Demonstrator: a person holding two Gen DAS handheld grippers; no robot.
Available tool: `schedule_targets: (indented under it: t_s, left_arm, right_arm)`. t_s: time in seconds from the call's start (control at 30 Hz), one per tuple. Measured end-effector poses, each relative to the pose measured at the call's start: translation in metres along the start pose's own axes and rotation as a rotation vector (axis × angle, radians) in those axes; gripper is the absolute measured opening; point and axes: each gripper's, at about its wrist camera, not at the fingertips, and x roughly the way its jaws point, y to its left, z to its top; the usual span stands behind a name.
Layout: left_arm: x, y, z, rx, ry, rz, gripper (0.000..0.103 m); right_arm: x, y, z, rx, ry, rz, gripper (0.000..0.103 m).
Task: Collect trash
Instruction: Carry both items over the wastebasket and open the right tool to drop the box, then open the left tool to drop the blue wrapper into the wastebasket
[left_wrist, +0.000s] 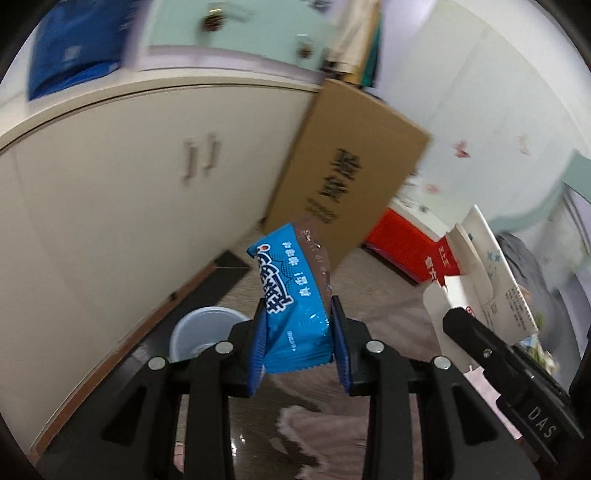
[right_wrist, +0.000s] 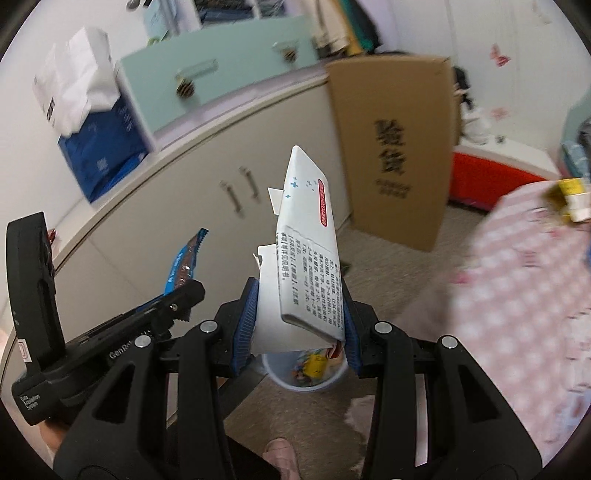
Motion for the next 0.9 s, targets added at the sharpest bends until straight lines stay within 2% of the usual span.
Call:
schedule_targets:
  t_s: [0.13,0.2,0.27,0.43,0.67,0.9]
  left_arm:
    - [0.015,0.043,0.007,-0.058,0.008,0.079,0.031]
    - [0.024,0.061,0.01,-0.085,0.019,0.101,0.032]
    - [0.031,0.073,0.01,-0.097,0.031,0.12,0.032]
    - [0.052,0.085,0.005,-0.091,0.076,0.151,0.032]
    - [0.073,0.083,0.001,-0.072,0.124,0.165,0.032]
    - [0.081,0.072,-0.005,-0.043,0.15,0.164,0.032]
  right_arm:
    - [0.044,0.015,-0.002,0.004,0.029,0.05,0.046]
    - [0.071,0.018,-0.002,0.01,0.056,0.071,0.068]
    - [0.095,0.021,-0.005,-0.012,0.083,0.034,0.068]
    - [0.118,0.015,-0.016,0.048,0.138,0.043,0.068]
    - [0.112,0.001,-0.024,0.065,0.139,-0.011,0.07]
    - [0.098,-0.006,-0.024,0.062,0.097,-0.036,0.072]
